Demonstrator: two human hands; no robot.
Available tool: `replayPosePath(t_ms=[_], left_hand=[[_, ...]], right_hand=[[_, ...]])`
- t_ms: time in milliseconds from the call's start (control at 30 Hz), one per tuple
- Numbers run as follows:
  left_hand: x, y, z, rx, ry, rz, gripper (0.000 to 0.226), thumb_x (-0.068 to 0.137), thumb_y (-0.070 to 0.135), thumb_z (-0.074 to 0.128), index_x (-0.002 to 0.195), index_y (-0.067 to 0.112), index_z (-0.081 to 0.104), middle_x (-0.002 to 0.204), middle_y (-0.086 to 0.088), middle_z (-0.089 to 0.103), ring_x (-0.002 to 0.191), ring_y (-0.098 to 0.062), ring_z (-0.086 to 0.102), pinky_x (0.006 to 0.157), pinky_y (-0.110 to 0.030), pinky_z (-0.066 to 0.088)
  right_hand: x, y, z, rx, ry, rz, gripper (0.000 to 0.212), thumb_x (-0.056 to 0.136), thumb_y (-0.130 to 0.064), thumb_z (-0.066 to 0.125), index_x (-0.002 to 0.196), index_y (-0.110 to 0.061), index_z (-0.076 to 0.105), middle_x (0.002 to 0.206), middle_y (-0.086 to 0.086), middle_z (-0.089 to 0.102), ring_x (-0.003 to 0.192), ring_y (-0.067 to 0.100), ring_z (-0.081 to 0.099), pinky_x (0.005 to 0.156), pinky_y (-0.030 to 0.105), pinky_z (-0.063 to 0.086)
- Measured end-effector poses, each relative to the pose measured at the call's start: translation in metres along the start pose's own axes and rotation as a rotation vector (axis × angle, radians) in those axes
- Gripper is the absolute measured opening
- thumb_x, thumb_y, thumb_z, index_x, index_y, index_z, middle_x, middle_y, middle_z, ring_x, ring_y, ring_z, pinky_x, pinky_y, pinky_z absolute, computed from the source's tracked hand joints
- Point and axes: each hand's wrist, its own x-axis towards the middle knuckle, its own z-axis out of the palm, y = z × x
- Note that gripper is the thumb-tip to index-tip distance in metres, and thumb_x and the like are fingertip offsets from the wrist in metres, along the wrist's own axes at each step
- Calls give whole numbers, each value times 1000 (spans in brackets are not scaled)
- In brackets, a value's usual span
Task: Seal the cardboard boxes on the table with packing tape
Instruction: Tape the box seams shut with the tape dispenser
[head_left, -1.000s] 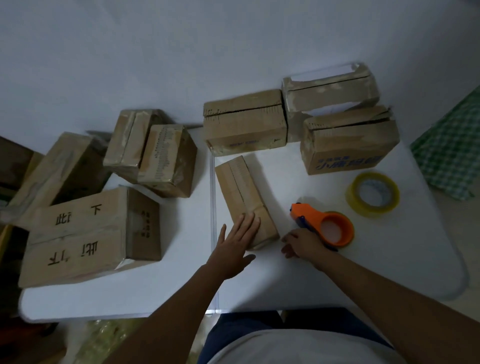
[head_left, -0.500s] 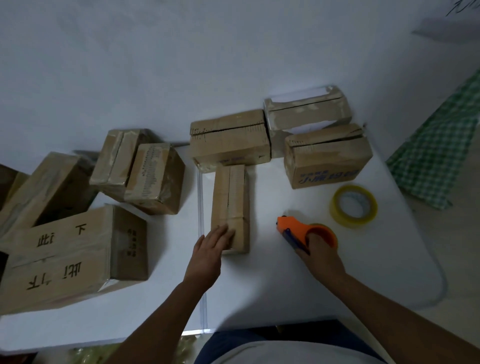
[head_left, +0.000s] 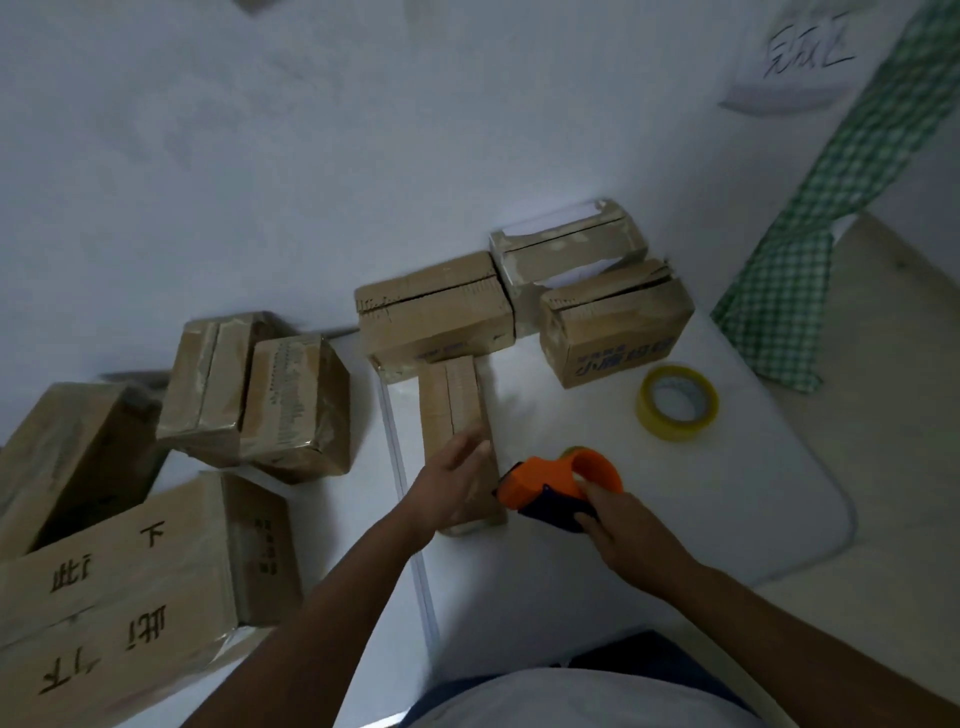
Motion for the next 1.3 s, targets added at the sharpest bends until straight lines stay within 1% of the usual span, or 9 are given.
replayPosePath(t_ms=[133,333,433,567,667,800,933,1000,1300], left_hand=[[-4,-1,-14,-43,-175,0,40,103,39,44,138,23,55,136,9,56,127,-9,49,111,-32,36],[-6,-21,-24,-49,-154,46,18,99,22,58,111,20,72,108,0,71,106,-15,65,94,-29,50],[-9,-30,-27,-113,-88,42,15,97,21,61,100,17,75,97,-3,73,96,-17,68,84,-24,54],[-16,-39,-22,-188,17,3,13,95,24,63,93,22,76,88,2,74,83,-10,70,68,-14,52],[-21,-45,-16,-255,120,-35,14,94,24,64,89,23,77,84,2,75,79,-8,70,67,-16,53],[-26,-54,-9,-357,185,-130,16,95,22,64,98,12,76,92,-10,75,92,-28,70,86,-37,57],[-33,-67,-13,-492,332,-218,15,95,17,63,94,8,75,87,-9,75,81,-19,71,68,-25,56],[-37,-82,-27,-547,455,-270,14,95,14,62,93,5,73,85,-13,73,79,-20,68,71,-28,54],[-31,-102,-8,-647,562,-399,13,95,13,64,98,3,70,99,-19,70,90,-28,68,74,-31,57]], right_hand=[[-6,-18,6,-17,50,-6,37,100,-25,49,134,-12,49,111,11,63,94,23,58,77,32,46],[-6,-35,13,-6,15,67,36,99,-28,49,134,-18,48,115,7,63,95,19,60,74,24,43],[-2,-44,12,56,-28,108,30,98,-36,50,125,-21,53,106,3,67,87,12,62,69,19,44],[13,-59,12,129,15,197,50,87,-68,41,80,-21,56,71,-3,61,61,7,57,54,18,39],[26,-63,10,-33,52,197,63,84,-74,38,79,-15,59,68,0,60,59,11,57,54,25,41],[39,-57,-1,-171,21,89,71,74,-84,26,78,-20,56,65,-4,56,56,9,53,49,22,35],[47,-42,-10,-310,-52,20,58,81,-80,34,75,-24,50,64,-9,50,55,4,47,47,21,28],[47,-26,-17,-361,-99,37,54,82,-79,36,72,-26,46,63,-10,47,54,2,44,47,21,26],[70,-4,-24,-386,-131,110,66,66,-92,35,64,-27,47,64,-7,53,57,6,51,48,24,33]])
